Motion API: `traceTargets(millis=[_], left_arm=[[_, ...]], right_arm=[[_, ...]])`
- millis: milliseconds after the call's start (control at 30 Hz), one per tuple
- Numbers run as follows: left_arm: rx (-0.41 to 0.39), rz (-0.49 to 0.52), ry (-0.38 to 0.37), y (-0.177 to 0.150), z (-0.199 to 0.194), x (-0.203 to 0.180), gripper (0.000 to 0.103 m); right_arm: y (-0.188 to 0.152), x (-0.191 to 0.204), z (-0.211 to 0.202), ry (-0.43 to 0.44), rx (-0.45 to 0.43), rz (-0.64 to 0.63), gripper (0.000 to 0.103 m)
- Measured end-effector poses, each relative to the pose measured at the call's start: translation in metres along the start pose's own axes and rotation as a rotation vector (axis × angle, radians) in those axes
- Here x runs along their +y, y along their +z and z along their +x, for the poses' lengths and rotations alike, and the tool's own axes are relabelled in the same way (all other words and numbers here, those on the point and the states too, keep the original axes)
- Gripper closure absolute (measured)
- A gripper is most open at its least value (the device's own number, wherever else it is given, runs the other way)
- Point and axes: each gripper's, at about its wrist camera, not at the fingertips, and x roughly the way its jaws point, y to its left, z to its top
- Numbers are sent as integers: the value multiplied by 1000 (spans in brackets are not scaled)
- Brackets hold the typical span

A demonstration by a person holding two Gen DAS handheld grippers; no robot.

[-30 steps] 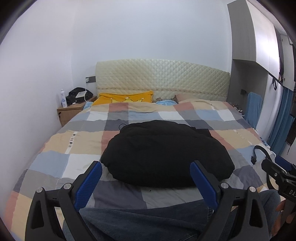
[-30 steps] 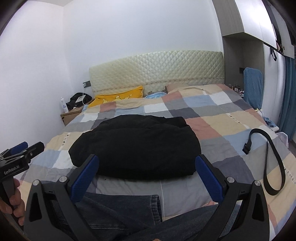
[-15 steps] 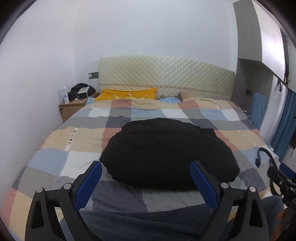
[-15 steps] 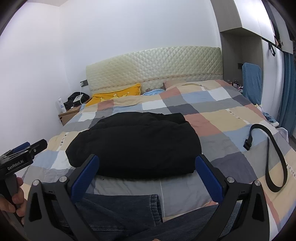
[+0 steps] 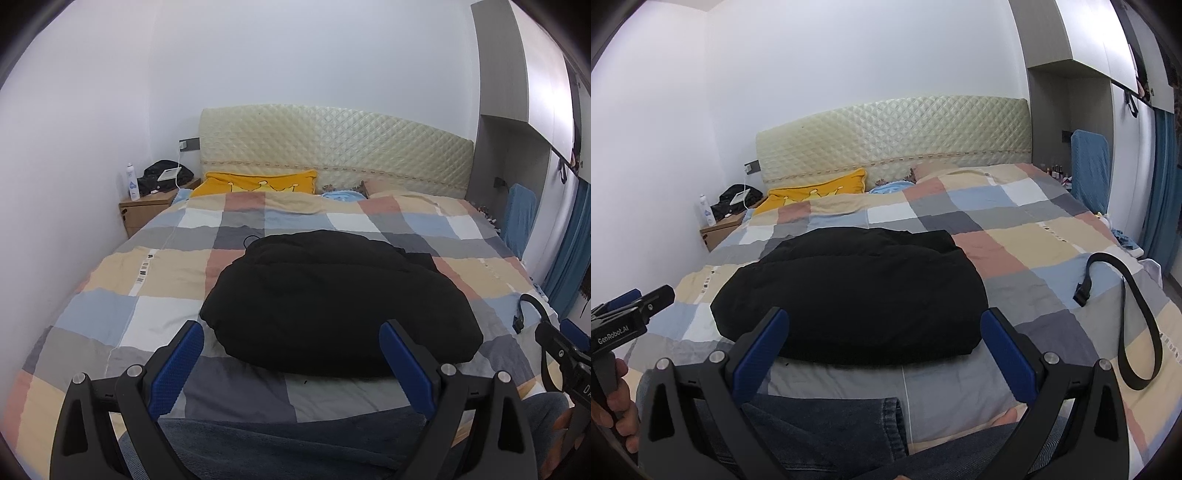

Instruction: Fold large clothes

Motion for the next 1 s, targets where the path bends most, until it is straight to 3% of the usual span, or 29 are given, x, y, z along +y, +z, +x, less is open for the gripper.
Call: traceTargets(millis=[1000], left_arm=[[1,17,-1,1,-1,7,6]], right_arm=[[-4,6,-7,-18,-5,-16,0]])
